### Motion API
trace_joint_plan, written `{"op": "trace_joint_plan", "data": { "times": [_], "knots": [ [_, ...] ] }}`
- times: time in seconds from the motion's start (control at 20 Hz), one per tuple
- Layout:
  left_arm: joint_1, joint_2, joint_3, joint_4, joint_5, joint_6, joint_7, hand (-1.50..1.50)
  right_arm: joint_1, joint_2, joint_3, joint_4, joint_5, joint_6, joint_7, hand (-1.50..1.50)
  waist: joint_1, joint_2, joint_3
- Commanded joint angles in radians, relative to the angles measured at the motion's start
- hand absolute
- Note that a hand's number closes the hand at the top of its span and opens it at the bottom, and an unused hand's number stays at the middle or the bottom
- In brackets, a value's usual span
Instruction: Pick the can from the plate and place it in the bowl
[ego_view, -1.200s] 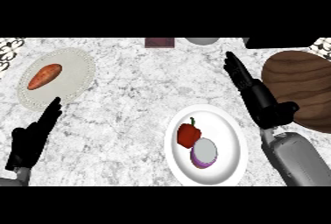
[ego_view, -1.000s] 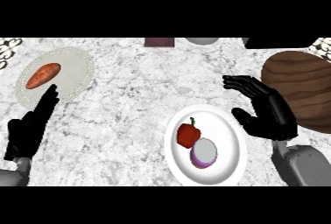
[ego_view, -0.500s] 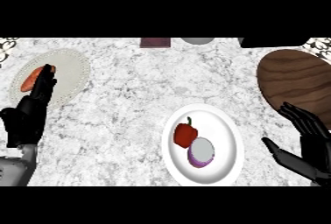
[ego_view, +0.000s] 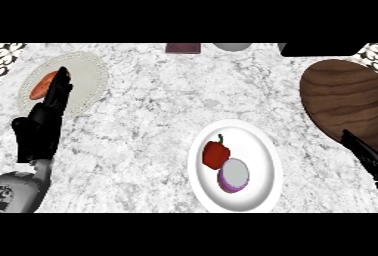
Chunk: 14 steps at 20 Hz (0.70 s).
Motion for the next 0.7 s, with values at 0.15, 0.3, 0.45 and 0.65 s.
{"op": "trace_joint_plan", "data": {
  "times": [0.15, 0.3, 0.45, 0.65],
  "knots": [
    [-0.042, -0.026, -0.001, 0.024, -0.003, -0.019, 0.005, 0.0, -0.076, -0.201, 0.046, -0.168, 0.139, 0.072, 0.391, -1.5, 0.019, 0.005, -0.001],
    [-0.037, -0.05, -0.009, 0.05, -0.039, 0.007, -0.014, 0.0, -0.128, -0.22, 0.119, -0.274, 0.164, 0.109, 0.585, -1.5, 0.018, 0.005, -0.001],
    [-0.013, -0.066, -0.03, 0.027, -0.056, -0.007, -0.037, 0.0, -0.327, -0.137, 0.249, -0.205, 0.189, 0.132, 0.721, -1.5, 0.044, 0.009, 0.0],
    [-0.005, -0.057, 0.007, -0.002, -0.046, -0.035, -0.018, 0.0, -0.459, -0.076, 0.307, -0.128, 0.17, 0.229, 0.809, -1.5, 0.038, 0.006, 0.001]
  ]
}}
